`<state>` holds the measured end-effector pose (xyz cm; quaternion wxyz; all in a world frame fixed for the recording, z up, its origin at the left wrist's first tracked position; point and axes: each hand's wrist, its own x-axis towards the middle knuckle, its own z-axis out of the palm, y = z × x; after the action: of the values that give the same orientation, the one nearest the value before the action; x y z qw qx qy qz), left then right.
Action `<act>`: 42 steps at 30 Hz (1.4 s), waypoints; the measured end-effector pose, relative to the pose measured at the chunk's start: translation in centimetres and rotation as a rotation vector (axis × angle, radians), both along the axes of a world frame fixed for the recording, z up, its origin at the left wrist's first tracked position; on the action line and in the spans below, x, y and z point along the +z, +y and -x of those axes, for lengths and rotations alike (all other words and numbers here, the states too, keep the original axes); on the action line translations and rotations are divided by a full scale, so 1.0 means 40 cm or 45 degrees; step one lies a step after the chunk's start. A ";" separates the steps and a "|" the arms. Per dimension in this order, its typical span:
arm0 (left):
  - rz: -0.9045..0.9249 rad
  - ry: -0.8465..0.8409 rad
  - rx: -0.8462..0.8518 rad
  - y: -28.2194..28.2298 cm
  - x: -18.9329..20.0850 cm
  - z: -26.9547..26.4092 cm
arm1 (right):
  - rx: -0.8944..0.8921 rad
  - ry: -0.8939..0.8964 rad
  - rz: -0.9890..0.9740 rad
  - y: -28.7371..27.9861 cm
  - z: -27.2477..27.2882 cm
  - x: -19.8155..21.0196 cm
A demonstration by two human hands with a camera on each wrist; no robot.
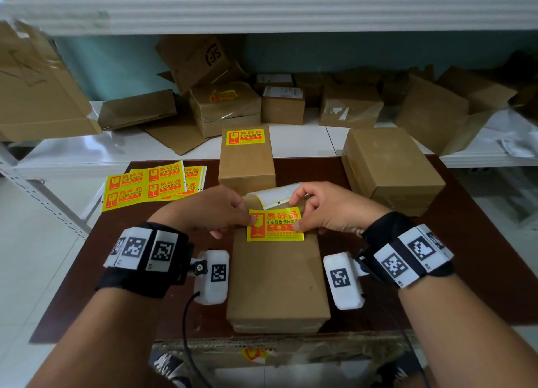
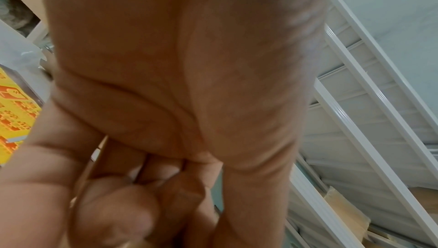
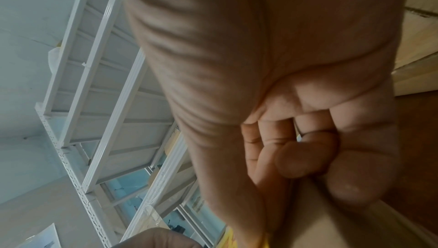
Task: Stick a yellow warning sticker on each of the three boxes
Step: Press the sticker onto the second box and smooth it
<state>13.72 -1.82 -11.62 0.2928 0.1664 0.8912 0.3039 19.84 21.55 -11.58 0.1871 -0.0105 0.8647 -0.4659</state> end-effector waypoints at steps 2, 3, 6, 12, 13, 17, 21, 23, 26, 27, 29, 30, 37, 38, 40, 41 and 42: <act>0.002 0.007 -0.002 -0.001 -0.001 0.002 | -0.003 0.003 -0.016 0.000 0.003 -0.001; 0.001 0.010 0.001 0.000 -0.001 0.003 | -0.009 0.006 -0.022 0.001 0.004 -0.002; 0.009 0.005 0.004 0.000 -0.002 0.005 | -0.016 0.010 -0.033 0.001 0.005 -0.002; 0.030 -0.003 0.005 0.001 -0.001 0.003 | -0.012 0.015 -0.057 0.000 0.005 -0.002; 0.036 -0.003 0.002 0.001 0.000 0.003 | -0.015 0.016 -0.062 0.000 0.006 -0.003; 0.046 0.004 0.012 0.002 0.000 0.003 | -0.013 0.011 -0.076 0.000 0.008 -0.002; 0.064 0.005 0.009 0.004 0.005 0.001 | -0.012 0.014 -0.084 -0.002 0.009 -0.001; 0.058 -0.005 0.011 0.005 0.007 -0.001 | -0.014 0.016 -0.090 -0.003 0.009 -0.002; 0.055 -0.016 0.009 0.006 0.008 -0.003 | -0.017 0.022 -0.102 -0.005 0.008 -0.002; 0.053 -0.017 0.012 0.006 0.009 -0.003 | -0.020 0.023 -0.106 -0.006 0.008 -0.003; 0.054 -0.022 0.018 0.006 0.010 -0.004 | -0.035 0.029 -0.116 -0.007 0.009 -0.005; 0.059 -0.023 0.018 0.008 0.010 -0.005 | -0.046 0.033 -0.122 -0.009 0.009 -0.008; 0.177 0.002 0.006 0.007 0.012 0.005 | -0.070 0.056 -0.132 -0.009 0.012 -0.017; 0.185 -0.011 0.006 0.003 0.011 0.007 | -0.068 0.059 -0.131 -0.009 0.012 -0.018; 0.181 -0.030 0.008 -0.003 0.009 0.009 | -0.071 0.067 -0.130 -0.009 0.014 -0.021; 0.179 -0.031 0.009 -0.004 0.009 0.009 | -0.072 0.071 -0.128 -0.009 0.014 -0.023; 0.177 -0.028 0.010 -0.005 0.009 0.010 | -0.072 0.074 -0.128 -0.009 0.015 -0.024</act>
<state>13.34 -2.00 -11.27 0.3122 0.1388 0.9076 0.2441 19.25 21.21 -12.53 0.1490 0.0098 0.8921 -0.4264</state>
